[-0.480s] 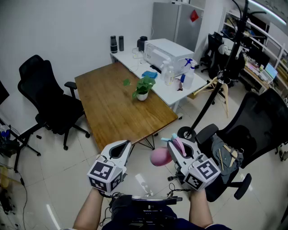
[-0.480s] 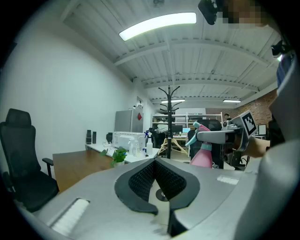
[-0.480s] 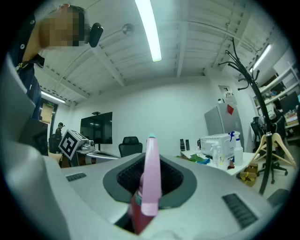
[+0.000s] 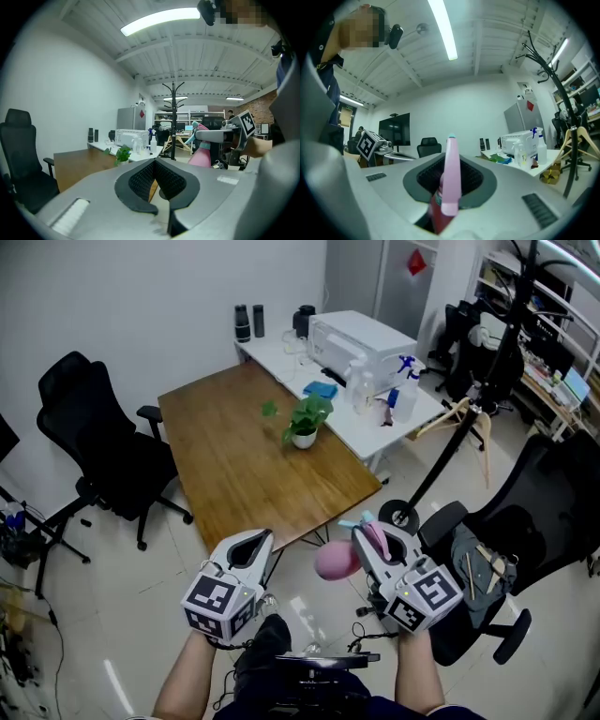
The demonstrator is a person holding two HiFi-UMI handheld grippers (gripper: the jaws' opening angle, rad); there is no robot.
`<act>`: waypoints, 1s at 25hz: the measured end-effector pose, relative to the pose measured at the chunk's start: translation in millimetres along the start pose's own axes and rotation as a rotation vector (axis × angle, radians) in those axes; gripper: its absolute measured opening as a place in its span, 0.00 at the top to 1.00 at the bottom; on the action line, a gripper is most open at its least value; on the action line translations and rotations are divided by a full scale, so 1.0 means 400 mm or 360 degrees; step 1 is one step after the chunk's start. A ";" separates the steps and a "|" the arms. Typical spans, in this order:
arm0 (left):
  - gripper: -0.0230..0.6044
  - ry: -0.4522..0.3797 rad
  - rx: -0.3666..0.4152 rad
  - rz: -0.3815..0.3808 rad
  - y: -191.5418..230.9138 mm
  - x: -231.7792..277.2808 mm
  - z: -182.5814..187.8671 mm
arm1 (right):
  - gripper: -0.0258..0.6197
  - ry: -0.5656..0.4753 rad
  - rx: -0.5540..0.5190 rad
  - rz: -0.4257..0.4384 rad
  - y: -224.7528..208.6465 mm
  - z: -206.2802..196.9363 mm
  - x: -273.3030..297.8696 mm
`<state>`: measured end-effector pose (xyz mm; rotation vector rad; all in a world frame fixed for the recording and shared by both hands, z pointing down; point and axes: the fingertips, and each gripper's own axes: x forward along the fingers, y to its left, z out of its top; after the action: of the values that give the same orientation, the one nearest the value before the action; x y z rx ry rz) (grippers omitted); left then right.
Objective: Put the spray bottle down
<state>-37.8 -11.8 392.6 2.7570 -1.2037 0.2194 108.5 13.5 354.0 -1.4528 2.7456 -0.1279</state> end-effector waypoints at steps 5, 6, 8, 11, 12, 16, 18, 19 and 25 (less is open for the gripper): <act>0.95 -0.0002 -0.0029 -0.0083 0.078 0.104 -0.005 | 0.84 0.0044 -0.0006 -0.0095 -0.070 -0.018 0.088; 0.95 -0.0005 -0.0034 -0.0096 0.098 0.123 -0.003 | 0.84 0.0056 -0.0009 -0.0107 -0.083 -0.021 0.109; 0.95 -0.0023 -0.0037 -0.0118 0.145 0.163 0.011 | 0.84 0.0080 -0.0026 -0.0127 -0.109 -0.023 0.154; 0.95 -0.0034 -0.0044 -0.0157 0.204 0.217 0.029 | 0.84 0.0104 -0.0041 -0.0187 -0.149 -0.020 0.213; 0.95 -0.0033 -0.0051 -0.0171 0.221 0.233 0.032 | 0.84 0.0110 -0.0046 -0.0208 -0.160 -0.018 0.230; 0.95 -0.0015 -0.0072 -0.0211 0.285 0.281 0.030 | 0.84 0.0141 -0.0067 -0.0276 -0.195 -0.016 0.296; 0.95 0.0003 -0.0075 -0.0228 0.314 0.301 0.023 | 0.84 0.0148 -0.0066 -0.0307 -0.214 -0.018 0.323; 0.95 0.0012 -0.0078 -0.0235 0.328 0.311 0.019 | 0.84 0.0151 -0.0066 -0.0322 -0.224 -0.019 0.335; 0.95 0.0053 -0.0125 -0.0241 0.373 0.360 -0.003 | 0.84 0.0200 -0.0057 -0.0347 -0.269 -0.034 0.387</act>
<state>-51.0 -215.4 428.3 2.7481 -0.9688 0.1969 109.3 -173.9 378.3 -1.8112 2.6870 -0.1819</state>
